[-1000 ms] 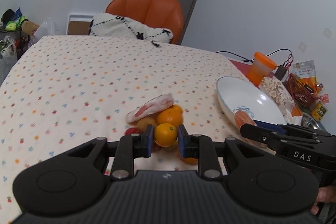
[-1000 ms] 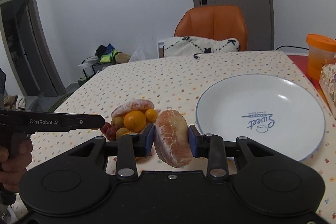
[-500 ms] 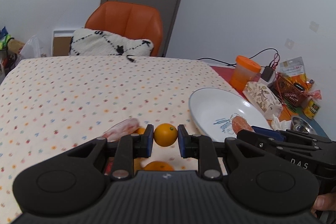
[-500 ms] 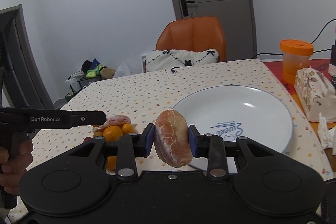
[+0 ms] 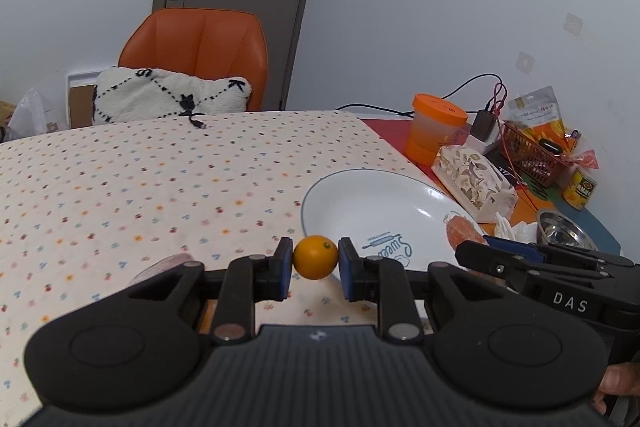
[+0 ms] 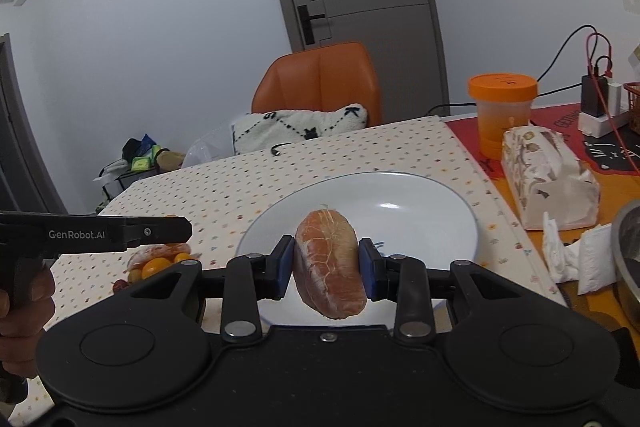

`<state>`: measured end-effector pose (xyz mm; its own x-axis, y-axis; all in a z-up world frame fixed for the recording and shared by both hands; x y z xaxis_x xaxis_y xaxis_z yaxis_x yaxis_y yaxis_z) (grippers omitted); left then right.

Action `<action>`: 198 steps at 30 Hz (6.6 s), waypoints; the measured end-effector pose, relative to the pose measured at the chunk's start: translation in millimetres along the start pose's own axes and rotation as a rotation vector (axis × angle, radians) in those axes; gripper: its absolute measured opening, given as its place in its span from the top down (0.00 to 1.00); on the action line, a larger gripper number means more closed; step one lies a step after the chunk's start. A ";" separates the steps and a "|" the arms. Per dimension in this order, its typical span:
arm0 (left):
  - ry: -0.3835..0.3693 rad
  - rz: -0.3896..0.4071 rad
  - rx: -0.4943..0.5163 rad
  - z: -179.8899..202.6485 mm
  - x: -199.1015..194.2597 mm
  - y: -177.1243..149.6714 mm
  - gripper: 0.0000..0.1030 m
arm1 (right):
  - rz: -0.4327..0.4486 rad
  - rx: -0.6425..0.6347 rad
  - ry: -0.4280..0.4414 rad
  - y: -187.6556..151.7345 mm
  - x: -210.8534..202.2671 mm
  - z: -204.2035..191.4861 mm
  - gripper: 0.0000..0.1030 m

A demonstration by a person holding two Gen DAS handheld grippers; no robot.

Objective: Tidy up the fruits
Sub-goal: 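Carry the mandarin in the left gripper and bread roll in the right gripper over the white plate, then open the right gripper to drop the bread roll while the left gripper releases the mandarin onto the plate, then move both open grippers back to the fruit pile, then close the left gripper on a red apple while the right gripper grasps the large orange, then carry the red apple in the left gripper and orange in the right gripper over the plate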

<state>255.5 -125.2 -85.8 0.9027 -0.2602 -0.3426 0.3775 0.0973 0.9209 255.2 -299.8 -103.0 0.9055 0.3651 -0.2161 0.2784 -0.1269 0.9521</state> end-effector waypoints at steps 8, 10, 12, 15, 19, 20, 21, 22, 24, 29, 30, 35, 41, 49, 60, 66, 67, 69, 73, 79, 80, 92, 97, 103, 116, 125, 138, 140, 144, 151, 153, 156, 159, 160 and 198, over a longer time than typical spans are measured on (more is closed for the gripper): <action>-0.009 -0.012 0.021 14.0 23.4 2.2 0.78 | 0.004 0.025 -0.058 -0.8 6.4 28.8 0.68; -0.006 -0.015 0.020 15.7 29.5 2.7 0.78 | 0.010 0.029 -0.073 -0.5 8.9 34.5 0.68; -0.007 -0.019 0.023 18.4 35.6 2.2 0.78 | 0.013 0.026 -0.092 -0.3 12.3 38.8 0.68; -0.006 -0.032 0.023 22.5 44.5 -0.8 0.78 | 0.014 0.020 -0.114 -0.9 18.5 45.2 0.68; -0.004 -0.048 0.028 27.7 53.5 -6.2 0.78 | 0.014 0.008 -0.142 -2.3 26.8 49.9 0.68; -0.004 -0.052 0.030 28.5 55.2 -7.7 0.78 | 0.014 0.009 -0.146 -3.2 28.7 50.7 0.68; -0.003 -0.056 0.031 29.5 57.1 -9.3 0.78 | 0.012 0.006 -0.152 -4.2 30.2 51.2 0.68; -0.003 -0.061 0.032 30.0 58.8 -11.2 0.78 | 0.011 0.002 -0.159 -5.4 31.7 51.9 0.68; 0.001 -0.070 0.033 30.4 62.3 -14.3 0.78 | 0.009 -0.001 -0.174 -7.4 34.1 54.6 0.68; 0.016 -0.082 0.031 29.7 70.8 -18.1 0.78 | 0.010 -0.022 -0.211 -9.1 37.8 58.7 0.67; 0.020 -0.084 0.030 29.6 72.2 -18.6 0.78 | 0.004 -0.032 -0.216 -9.7 38.8 57.7 0.66; 0.045 -0.082 0.040 29.6 76.6 -20.1 0.76 | 0.023 -0.057 -0.224 -6.6 34.7 48.6 0.57; 0.051 -0.078 0.050 27.0 70.8 -16.7 0.71 | 0.027 -0.036 -0.200 -6.0 27.8 43.2 0.45; 0.079 -0.044 0.058 21.2 51.0 -6.2 0.42 | 0.052 -0.005 -0.135 -4.4 15.6 33.0 0.22; 0.136 0.021 0.085 1.0 17.7 2.4 0.16 | 0.090 0.041 -0.087 -3.0 5.5 20.5 0.00; 0.157 0.010 0.010 -18.9 4.8 3.8 0.15 | 0.093 0.040 -0.085 -2.4 4.8 13.7 0.00; 0.171 0.017 0.010 -22.5 2.1 4.4 0.15 | 0.095 0.035 -0.083 -2.5 4.1 11.5 0.00; 0.198 0.034 0.017 -29.7 -3.8 5.6 0.13 | 0.104 0.024 -0.077 -2.3 2.5 6.6 0.00; 0.230 0.076 0.013 -42.3 -16.0 7.4 0.12 | 0.102 -0.007 -0.053 -3.6 0.9 -4.5 0.00; 0.246 0.091 -0.013 -53.5 -31.6 4.5 0.09 | 0.092 0.015 -0.019 -5.4 0.2 -17.3 0.00; 0.241 0.088 -0.027 -55.5 -34.1 2.9 0.08 | 0.092 0.011 -0.013 -5.6 -0.4 -20.2 0.00; 0.257 0.024 -0.069 -79.7 -65.7 -22.8 0.08 | 0.055 -0.015 0.069 -12.5 -4.9 -55.7 0.00; 0.278 0.012 -0.087 -92.7 -76.0 -30.1 0.08 | 0.035 -0.018 0.098 -17.1 -4.7 -69.8 0.00; 0.305 0.023 -0.100 -108.2 -87.5 -34.4 0.09 | -0.006 -0.063 0.123 -23.5 -1.5 -83.1 0.00; 0.279 -0.004 -0.143 -120.0 -88.8 -48.4 0.48 | -0.102 -0.076 0.186 -40.0 11.8 -107.9 0.14; 0.285 -0.041 -0.154 -135.6 -76.8 -59.8 0.56 | -0.167 -0.093 0.232 -55.0 21.9 -127.5 0.39; 0.241 -0.062 -0.206 -144.9 -60.4 -61.3 0.69 | -0.231 -0.111 0.289 -72.9 35.2 -150.1 0.58; 0.235 -0.061 -0.202 -144.1 -58.8 -60.5 0.69 | -0.234 -0.110 0.296 -73.3 37.3 -152.5 0.58; 0.228 -0.062 -0.199 -142.7 -55.1 -60.3 0.69 | -0.249 -0.109 0.305 -76.5 41.2 -156.3 0.58; 0.225 -0.052 -0.184 -141.2 -48.2 -58.3 0.69 | -0.259 -0.108 0.297 -83.2 45.1 -154.9 0.60; 0.228 -0.050 -0.178 -141.1 -45.9 -58.2 0.69 | -0.259 -0.101 0.298 -82.6 44.7 -153.3 0.61; 0.229 -0.051 -0.167 -139.6 -43.7 -58.2 0.69 | -0.258 -0.092 0.296 -81.7 44.0 -151.1 0.62; 0.231 -0.051 -0.148 -138.7 -43.0 -59.5 0.69 | -0.258 -0.088 0.293 -81.2 43.0 -149.6 0.62; 0.231 -0.048 -0.139 -138.3 -42.8 -59.9 0.69 | -0.258 -0.088 0.293 -81.2 42.7 -149.5 0.62; 0.143 0.010 -0.091 -81.2 -56.8 -25.3 0.79 | -0.108 -0.071 0.151 -33.7 11.6 -94.5 0.63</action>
<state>211.4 -34.9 -104.7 0.9243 -0.1203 -0.3622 0.3795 0.1880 0.9059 226.1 -204.1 -117.1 0.8118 0.5080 -0.2878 0.3432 -0.0164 0.9391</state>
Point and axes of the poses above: each gripper's, at about its wrist camera, not at the fingertips, and x roughly the way its jaws point, z to its right, y to its top, the point moved 9 cm from there along x, roughly the way its jaws point, and after that the axes turned 13 degrees about z, right-handed, at the moved point
